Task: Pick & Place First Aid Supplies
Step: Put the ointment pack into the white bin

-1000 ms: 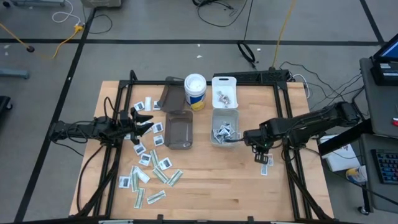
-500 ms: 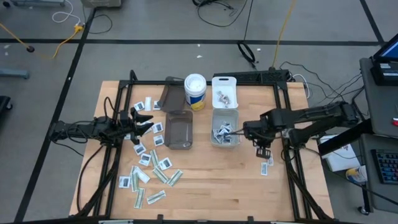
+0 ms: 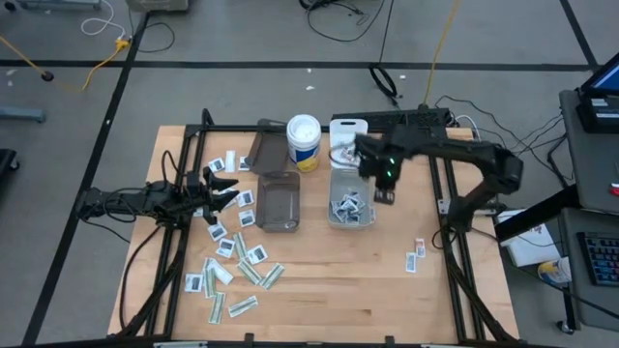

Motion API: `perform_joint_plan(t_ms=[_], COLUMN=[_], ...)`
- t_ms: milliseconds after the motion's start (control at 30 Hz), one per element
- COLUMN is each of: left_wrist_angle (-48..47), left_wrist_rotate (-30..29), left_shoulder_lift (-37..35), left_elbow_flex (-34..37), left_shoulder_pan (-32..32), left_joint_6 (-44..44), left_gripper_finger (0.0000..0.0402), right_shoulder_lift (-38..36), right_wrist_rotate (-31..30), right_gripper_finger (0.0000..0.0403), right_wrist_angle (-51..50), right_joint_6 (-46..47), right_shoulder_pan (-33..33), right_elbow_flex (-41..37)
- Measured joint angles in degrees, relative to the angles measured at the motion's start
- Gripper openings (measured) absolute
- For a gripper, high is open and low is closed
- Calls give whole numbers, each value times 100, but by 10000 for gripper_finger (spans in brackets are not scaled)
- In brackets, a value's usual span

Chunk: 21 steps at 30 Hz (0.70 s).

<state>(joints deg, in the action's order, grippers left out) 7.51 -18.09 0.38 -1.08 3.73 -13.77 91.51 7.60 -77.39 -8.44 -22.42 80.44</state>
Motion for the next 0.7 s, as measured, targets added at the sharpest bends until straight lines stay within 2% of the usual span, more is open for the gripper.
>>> perform_joint_plan(t_ms=[233,567,700], left_wrist_angle=[0,0,1], left_wrist_rotate=[0,0,0], left_shoulder_lift=[-2,0,-1], left_elbow_flex=[0,0,0], left_shoulder_pan=[0,0,0], left_joint_6=[-1,-1,1], left_gripper_finger=[196,196,196], right_shoulder_lift=[1235,2813,3096], right_wrist_rotate=[-4,-5,-7], right_gripper_finger=[0,0,0], right_wrist_angle=[-221,-935,-938], right_joint_6=[-564,-792,-724], right_shoulder_pan=[-925,-1564,-1633], right_elbow_flex=[1483,3815,4105])
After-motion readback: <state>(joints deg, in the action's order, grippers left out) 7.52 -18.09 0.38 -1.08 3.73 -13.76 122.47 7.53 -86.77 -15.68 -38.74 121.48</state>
